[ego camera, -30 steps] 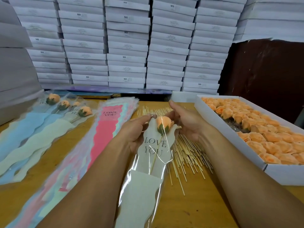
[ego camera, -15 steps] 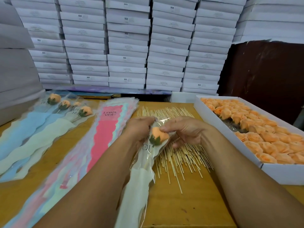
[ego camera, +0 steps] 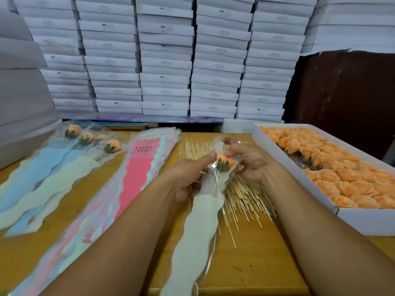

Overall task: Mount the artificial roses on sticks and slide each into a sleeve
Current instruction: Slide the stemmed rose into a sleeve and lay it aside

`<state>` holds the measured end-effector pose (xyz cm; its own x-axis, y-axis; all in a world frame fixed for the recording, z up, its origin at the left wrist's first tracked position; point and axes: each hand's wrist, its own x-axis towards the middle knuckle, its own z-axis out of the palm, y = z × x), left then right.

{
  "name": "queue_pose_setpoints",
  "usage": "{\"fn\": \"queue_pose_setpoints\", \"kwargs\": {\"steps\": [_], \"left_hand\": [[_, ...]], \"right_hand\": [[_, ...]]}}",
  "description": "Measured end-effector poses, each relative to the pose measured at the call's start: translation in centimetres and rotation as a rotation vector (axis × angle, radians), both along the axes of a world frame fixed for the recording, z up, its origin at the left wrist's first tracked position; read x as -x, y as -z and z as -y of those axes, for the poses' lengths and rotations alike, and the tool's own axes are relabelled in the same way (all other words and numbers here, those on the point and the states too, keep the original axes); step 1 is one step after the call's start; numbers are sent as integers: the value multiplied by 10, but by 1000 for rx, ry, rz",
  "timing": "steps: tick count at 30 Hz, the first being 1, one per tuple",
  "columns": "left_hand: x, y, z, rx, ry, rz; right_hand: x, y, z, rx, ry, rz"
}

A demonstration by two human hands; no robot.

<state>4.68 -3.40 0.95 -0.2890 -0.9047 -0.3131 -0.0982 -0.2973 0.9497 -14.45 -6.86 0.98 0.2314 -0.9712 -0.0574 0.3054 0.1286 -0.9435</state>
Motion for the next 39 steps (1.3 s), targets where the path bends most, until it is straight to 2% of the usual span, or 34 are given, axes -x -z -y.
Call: {"fn": "queue_pose_setpoints", "kwargs": {"steps": [3,6,12,18,23,26,29,33,36,39], "left_hand": [[-10,-2,-7,-75,125,-89],[-23,-2,-14,-79,304,-81],[-31,8,-16,-84,386,-166],[-35,14,-15,-52,411,-296],[-34,15,-14,14,319,-406],[-32,19,-13,55,183,-446],[-31,21,-9,68,81,-471],[-32,22,-4,98,-40,-492],[-30,23,-1,137,-142,-489],[-29,24,1,182,-192,-444]], "right_hand": [[2,1,3,8,24,33],[5,1,4,9,31,122],[3,3,3,4,16,162],[-1,4,5,-11,28,154],[-5,4,3,-50,90,160],[-7,4,-1,-149,149,-84],[-7,-6,-14,-158,-37,-431],[-14,-24,-39,-89,-491,-658],[-28,-19,-62,-73,-694,-714],[-37,-9,-81,-78,-715,-631]]}}
